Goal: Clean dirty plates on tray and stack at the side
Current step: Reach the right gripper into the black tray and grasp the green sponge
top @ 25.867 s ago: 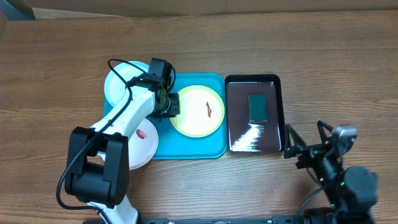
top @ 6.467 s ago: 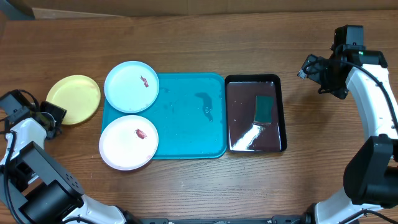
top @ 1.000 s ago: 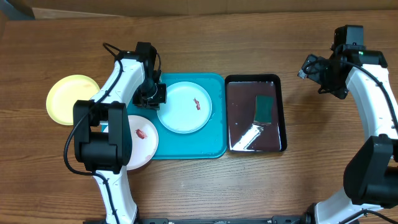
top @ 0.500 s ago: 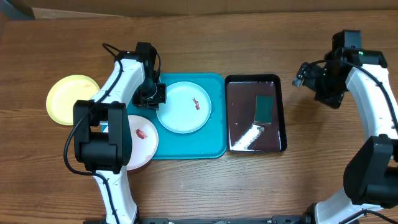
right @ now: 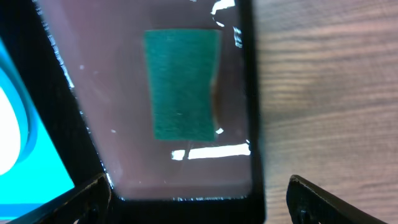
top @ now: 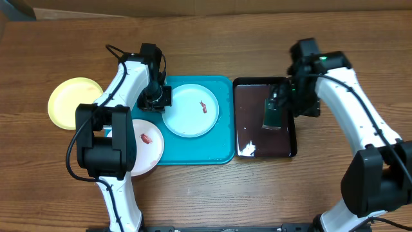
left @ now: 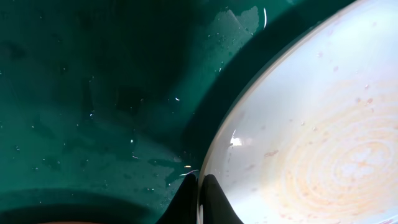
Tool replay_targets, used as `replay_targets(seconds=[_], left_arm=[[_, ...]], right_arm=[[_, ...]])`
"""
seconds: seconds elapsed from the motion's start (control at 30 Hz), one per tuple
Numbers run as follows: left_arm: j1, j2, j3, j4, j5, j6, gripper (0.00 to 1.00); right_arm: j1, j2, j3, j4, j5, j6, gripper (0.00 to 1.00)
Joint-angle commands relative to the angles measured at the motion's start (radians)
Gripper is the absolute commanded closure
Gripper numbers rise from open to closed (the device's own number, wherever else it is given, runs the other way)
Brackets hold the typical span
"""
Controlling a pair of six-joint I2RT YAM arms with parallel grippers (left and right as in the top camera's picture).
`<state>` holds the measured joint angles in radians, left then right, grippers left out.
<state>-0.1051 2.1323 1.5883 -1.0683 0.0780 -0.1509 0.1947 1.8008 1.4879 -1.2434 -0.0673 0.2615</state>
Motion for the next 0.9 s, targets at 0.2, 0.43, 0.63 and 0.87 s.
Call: replay_targets(seconds=[0.2,0.43,0.63,0.87], left_arm=[[-0.007,-0.014,-0.016,0.011,0.001,-0.011,0.96],[-0.007,-0.014,-0.016,0.009,0.001,-0.011,0.95],[-0.007,-0.014,-0.016,0.008,0.001,-0.011,0.95],[-0.007,-0.014,-0.016,0.007,0.001,-0.011,0.95]], right_arm=[[0.101,-0.005,-0.034,0.103,0.104,-0.004,0.07],[0.111,-0.005,-0.145,0.228,0.146,-0.004,0.11],[0.111,-0.005,-0.232,0.353,0.164,-0.003,0.19],[0.111,-0.005,-0.319,0.459,0.164,0.000,0.19]])
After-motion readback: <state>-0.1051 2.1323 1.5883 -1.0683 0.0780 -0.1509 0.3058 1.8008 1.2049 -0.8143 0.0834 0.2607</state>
